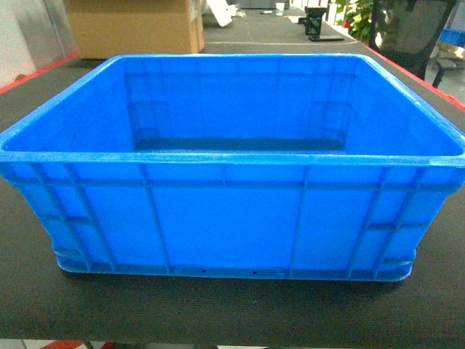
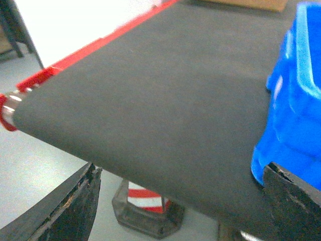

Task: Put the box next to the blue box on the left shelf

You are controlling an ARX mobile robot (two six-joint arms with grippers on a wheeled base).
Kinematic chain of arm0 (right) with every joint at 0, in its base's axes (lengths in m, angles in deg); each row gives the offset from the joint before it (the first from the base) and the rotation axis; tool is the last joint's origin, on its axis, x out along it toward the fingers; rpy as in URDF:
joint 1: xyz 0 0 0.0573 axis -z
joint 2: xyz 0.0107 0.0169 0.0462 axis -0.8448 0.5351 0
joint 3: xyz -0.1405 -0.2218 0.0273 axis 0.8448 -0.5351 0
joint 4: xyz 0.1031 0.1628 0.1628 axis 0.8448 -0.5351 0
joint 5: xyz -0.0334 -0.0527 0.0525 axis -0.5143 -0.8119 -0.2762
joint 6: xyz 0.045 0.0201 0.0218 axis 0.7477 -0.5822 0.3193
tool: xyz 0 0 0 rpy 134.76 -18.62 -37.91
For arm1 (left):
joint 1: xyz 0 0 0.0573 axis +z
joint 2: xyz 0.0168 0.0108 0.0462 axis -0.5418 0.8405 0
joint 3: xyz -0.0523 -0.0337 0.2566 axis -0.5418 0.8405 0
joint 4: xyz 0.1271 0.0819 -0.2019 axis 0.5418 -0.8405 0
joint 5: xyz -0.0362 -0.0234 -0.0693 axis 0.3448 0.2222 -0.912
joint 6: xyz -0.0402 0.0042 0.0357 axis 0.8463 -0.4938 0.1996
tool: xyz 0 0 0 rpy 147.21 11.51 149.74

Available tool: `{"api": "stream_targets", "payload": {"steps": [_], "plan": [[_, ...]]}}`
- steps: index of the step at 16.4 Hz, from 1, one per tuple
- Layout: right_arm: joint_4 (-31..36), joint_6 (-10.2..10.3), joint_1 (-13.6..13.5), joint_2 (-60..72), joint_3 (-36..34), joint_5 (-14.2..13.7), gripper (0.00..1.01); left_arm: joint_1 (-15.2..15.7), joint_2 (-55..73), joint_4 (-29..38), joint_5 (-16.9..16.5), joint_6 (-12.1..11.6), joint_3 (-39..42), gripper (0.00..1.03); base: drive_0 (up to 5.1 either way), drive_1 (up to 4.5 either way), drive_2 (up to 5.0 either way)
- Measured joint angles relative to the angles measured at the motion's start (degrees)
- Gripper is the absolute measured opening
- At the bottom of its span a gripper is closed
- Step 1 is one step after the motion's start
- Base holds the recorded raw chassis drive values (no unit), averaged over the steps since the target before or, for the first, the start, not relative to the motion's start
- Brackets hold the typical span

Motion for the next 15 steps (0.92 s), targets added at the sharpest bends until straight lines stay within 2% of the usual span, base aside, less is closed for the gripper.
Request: {"api": "stream_targets", "payload": {"steps": [2, 5, 6, 7, 8, 9, 10, 11, 13, 15], "plan": [[1.0, 0.6, -0.2, 1.1, 0.3, -2.8, 0.98, 0.2, 0.9, 1.7, 0.8, 0.1, -1.0, 0.98, 0.0, 0.0, 0.0], [2.9, 1.7, -0.5, 2.9, 1.9, -3.9, 0.98, -0.1, 3.0, 4.0, 0.8, 0.0, -3.1, 0.98, 0.0, 0.0, 0.0], [5.9, 2.4, -1.9, 5.5, 4.3, -4.3, 0.98, -0.1, 5.4, 6.0, -0.1, 0.0, -5.0, 0.98, 0.0, 0.0, 0.0], [11.0, 3.1, -4.5, 10.8, 8.5, -3.4, 0.98, 1.4, 10.9, 9.3, -3.5, -0.3, -7.5, 0.98, 0.0, 0.0, 0.0], [15.1, 3.2, -5.0, 17.6, 12.5, -1.4, 0.98, 4.3, 18.2, 12.1, -6.6, -0.4, -11.5, 0.98, 0.0, 0.0, 0.0], [15.3, 3.6, -5.0, 24.7, 17.5, 1.0, 0.98, 6.4, 26.5, 15.6, -9.6, -0.3, -17.1, 0.98, 0.0, 0.0, 0.0], [15.0, 2.0, -2.8, 47.2, 32.4, 12.2, 0.98, 7.2, 51.7, 15.0, -20.6, 1.3, -35.3, 0.98, 0.0, 0.0, 0.0], [13.3, 3.1, -0.3, 60.6, 40.9, 16.0, 0.98, 5.7, 66.2, 9.7, -23.6, 0.9, -44.8, 0.98, 0.0, 0.0, 0.0], [13.4, 4.9, 0.3, 66.9, 43.7, 18.1, 0.98, 5.0, 72.3, 7.7, -24.0, 0.8, -49.5, 0.98, 0.0, 0.0, 0.0], [13.1, 6.8, 0.3, 72.1, 46.0, 19.4, 0.98, 4.8, 76.2, 4.9, -24.0, -0.7, -53.2, 0.98, 0.0, 0.0, 0.0]]}}
